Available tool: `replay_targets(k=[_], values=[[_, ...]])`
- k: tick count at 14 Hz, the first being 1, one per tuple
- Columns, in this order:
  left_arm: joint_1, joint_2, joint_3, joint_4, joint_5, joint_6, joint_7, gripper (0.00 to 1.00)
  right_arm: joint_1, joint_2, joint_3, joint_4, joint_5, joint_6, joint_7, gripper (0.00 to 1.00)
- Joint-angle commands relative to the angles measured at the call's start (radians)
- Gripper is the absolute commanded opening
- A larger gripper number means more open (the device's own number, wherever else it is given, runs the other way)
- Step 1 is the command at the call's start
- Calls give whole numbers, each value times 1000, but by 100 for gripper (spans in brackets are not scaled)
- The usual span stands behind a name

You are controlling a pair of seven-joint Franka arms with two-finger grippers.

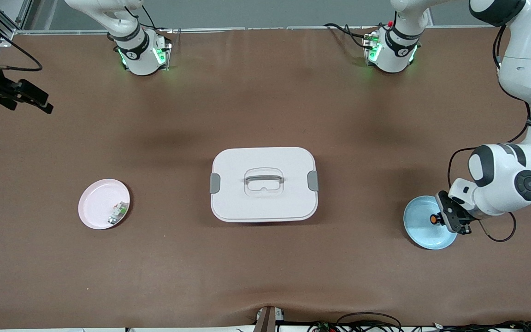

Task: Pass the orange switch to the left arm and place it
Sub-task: 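Lower the switch onto the blue plate with the left gripper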

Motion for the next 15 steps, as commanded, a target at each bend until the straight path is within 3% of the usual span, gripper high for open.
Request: replay_targets(k=[1,2,3,4,10,15], values=[[0,21,-2,20,28,9,32,8,-41,109,16,169,-13,-89,-20,100],[0,21,-3,20,26,9,33,29,-41,140,16,216,-14,-118,-20,100],[0,21,-3,20,25,9,33,71,-41,169,16,249,-13,-139,-21,100],[1,19,-6,20,14,9,24,100,-41,181,16,259,-13,-142,-31,100],[5,-48,-14,20,-97,-20,-14,100,-42,197,16,267,-16,-120,-94,100],[6,-148,-49,50,-136,-164,-337,100,-41,202,16,267,-16,-120,-92,100]])
